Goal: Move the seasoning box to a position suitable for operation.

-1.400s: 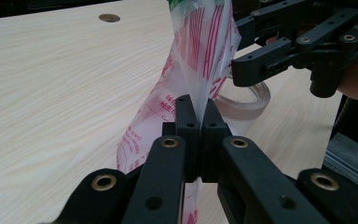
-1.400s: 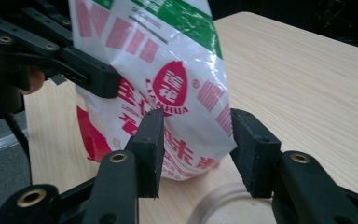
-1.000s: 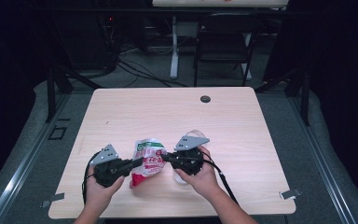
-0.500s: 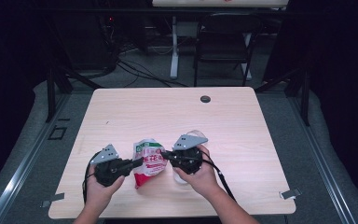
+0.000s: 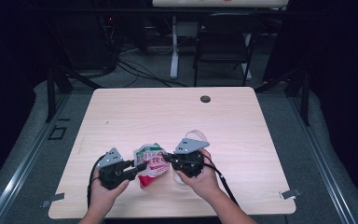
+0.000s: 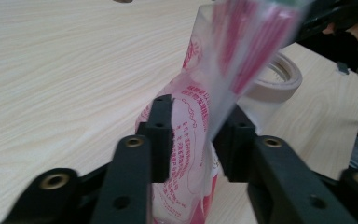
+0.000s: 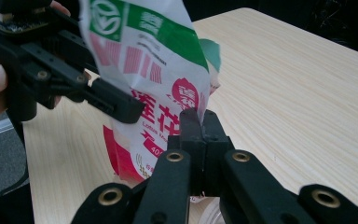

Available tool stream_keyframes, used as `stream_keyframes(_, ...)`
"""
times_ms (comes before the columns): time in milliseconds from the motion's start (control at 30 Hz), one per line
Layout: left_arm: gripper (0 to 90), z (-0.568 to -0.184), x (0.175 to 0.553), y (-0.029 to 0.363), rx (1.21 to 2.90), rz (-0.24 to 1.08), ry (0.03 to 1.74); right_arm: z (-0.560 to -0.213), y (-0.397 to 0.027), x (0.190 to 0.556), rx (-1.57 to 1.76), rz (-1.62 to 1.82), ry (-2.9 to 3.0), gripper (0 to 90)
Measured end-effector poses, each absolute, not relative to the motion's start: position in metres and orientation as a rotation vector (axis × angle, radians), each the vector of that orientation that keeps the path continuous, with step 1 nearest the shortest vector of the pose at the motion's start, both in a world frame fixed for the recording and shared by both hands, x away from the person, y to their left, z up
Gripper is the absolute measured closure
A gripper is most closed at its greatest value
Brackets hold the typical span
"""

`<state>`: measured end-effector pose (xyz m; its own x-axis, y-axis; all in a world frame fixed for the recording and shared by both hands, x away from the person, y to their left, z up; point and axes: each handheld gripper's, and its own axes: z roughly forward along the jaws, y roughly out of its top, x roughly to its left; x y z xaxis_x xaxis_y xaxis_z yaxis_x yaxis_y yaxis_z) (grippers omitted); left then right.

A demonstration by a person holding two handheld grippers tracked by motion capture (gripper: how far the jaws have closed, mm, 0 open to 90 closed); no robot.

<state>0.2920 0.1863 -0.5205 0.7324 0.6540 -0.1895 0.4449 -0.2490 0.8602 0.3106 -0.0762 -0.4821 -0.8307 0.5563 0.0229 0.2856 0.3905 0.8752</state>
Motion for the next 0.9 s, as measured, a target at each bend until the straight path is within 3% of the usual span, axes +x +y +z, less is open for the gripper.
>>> stream_keyframes(167, 52.2, -0.534, 0.288, 0.181, 1.947, 0.25, 0.892, -0.483, -0.078, 0.311, 0.74, 1.416, 2.384, 90.0)
stream_keyframes(400, 39.6, -0.543, 0.287, 0.178, 1.926, 0.298, 0.917, -0.484, -0.08, 0.308, 0.748, 1.421, 2.379, 90.0)
stream_keyframes(900, 33.6, -0.566, 0.296, 0.166, 1.947, 0.188, 0.979, -0.486, -0.081, 0.307, 0.753, 1.43, 2.378, 90.0)
